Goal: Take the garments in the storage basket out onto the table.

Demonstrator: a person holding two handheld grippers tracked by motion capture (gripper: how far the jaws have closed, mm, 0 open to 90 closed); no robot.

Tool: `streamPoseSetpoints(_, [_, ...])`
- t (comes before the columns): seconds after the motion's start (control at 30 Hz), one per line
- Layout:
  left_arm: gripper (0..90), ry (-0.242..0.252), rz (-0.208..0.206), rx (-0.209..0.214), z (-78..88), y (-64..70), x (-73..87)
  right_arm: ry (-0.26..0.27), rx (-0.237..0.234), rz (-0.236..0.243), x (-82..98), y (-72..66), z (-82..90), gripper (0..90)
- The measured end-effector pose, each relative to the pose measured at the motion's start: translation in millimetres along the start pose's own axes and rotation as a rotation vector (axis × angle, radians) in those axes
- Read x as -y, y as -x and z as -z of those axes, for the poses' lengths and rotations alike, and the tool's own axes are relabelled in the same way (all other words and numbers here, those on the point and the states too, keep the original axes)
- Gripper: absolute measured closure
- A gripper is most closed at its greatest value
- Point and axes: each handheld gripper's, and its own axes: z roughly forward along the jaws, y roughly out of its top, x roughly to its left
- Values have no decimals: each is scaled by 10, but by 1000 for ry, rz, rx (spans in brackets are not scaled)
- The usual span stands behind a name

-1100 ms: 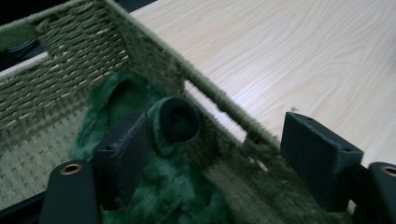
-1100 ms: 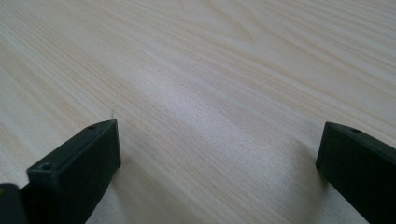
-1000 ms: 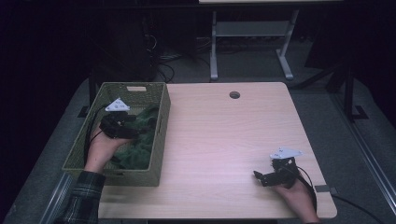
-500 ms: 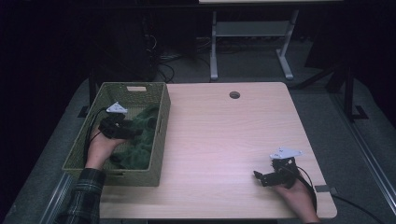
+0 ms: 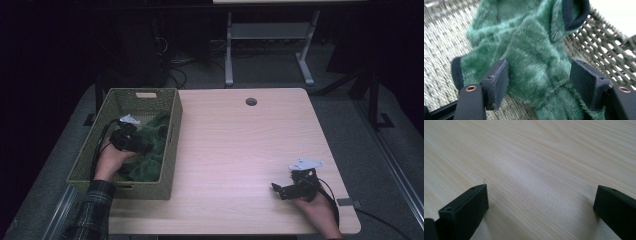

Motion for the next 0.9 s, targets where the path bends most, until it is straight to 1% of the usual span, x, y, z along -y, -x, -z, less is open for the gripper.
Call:
streamPoseSetpoints(0.07, [308,-8,6,-1,-5,-3,3,0,0,0,0,0,0,0])
streamPoseSetpoints(0.13, [364,-20,4,9,-5,-1,8,0,0,0,0,0,0,0])
streamPoseSetpoints(0.17, [415,-22,-2,14,-10,3,11,0,0,-1,0,0,0,0])
streamPoseSetpoints(0.2, [443,-21,-1,24,-21,18,16,0,0,0,0,0,0,0])
streamPoseSetpoints(0.23, [510,-30,-10,34,-21,18,16,0,0,-1,0,0,0,0])
streamPoseSetpoints(0.3, [604,-39,-15,53,-26,37,13,0,0,-1,0,0,0,0])
streamPoseSetpoints(0.33, [667,-47,-16,60,-24,42,11,0,0,-1,0,0,0,0])
streamPoseSetpoints(0.37, [735,-50,-8,68,-19,41,8,0,1,-1,0,0,0,0])
streamPoseSetpoints(0.4, [779,-58,-5,72,-7,30,4,0,1,-1,0,0,0,0])
streamPoseSetpoints(0.47, [836,-55,24,80,6,24,1,0,1,0,0,0,0,0])
streamPoseSetpoints(0.5, [845,-63,29,82,25,18,-2,0,1,-1,0,0,0,0])
streamPoseSetpoints(0.63, [855,-35,38,88,104,33,-20,0,1,0,0,0,0,0])
streamPoseSetpoints(0.67, [855,-35,38,88,104,33,-20,0,1,0,0,0,0,0])
streamPoseSetpoints(0.73, [858,-8,54,96,183,31,-41,0,4,-3,2,-2,2,0])
streamPoseSetpoints(0.8, [861,9,58,97,243,21,-61,1,7,-5,4,-6,3,0])
streamPoseSetpoints(0.9, [865,53,72,101,359,16,-98,0,7,-5,4,-6,3,0])
